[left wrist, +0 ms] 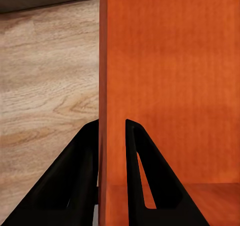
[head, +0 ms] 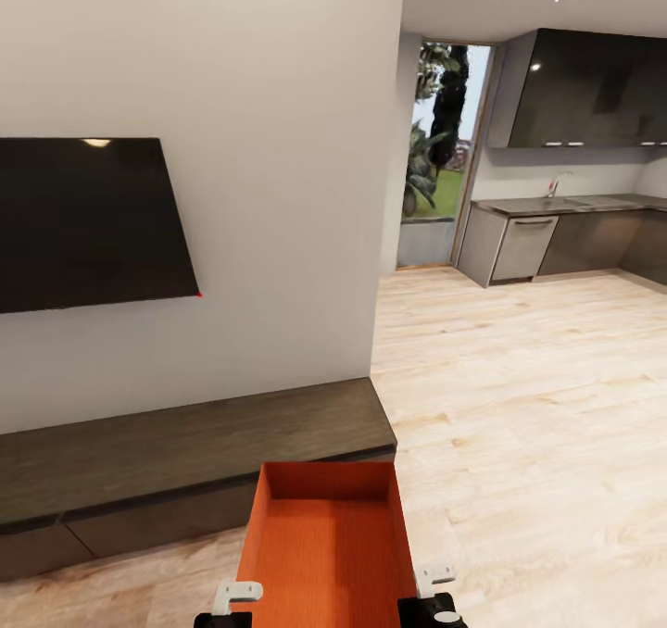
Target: Move the two storage containers from the living room to the garage. In the garage, place one container on the floor and stack the other container on top of it (either order is fine).
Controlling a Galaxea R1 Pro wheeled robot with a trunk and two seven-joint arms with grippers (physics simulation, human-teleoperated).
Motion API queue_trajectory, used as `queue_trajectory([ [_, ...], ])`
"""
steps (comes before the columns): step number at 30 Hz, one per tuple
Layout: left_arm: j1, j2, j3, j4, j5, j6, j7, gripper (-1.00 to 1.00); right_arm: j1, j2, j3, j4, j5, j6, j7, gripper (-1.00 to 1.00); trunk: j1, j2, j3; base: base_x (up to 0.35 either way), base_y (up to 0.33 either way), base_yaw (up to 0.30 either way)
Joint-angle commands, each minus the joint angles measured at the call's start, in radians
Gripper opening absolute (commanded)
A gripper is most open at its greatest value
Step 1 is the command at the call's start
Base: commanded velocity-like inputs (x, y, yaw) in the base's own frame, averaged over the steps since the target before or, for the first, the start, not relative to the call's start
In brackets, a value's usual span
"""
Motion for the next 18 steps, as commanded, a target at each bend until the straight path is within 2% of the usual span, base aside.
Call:
queue_trajectory([
  [1,-0.001,-0.001,-0.026,0.004,0.015,-0.004,-0.003,-1.0,-0.001,0.001,0.015,-0.005,-0.005,-0.005,0.001,-1.0,0.0,-0.001,-0.002,0.0,0.0,0.0],
  [14,-0.001,-0.001,-0.026,0.004,0.015,-0.005,-0.005,-1.0,-0.001,0.001,0.017,-0.006,-0.005,-0.005,0.001,-1.0,0.0,-0.001,-0.002,0.0,0.0,-0.001],
  [18,-0.001,-0.001,-0.026,0.004,0.015,-0.005,-0.005,-1.0,-0.001,0.001,0.018,-0.005,-0.005,-0.004,0.001,-1.0,0.0,-0.001,-0.002,0.0,0.0,-0.117],
])
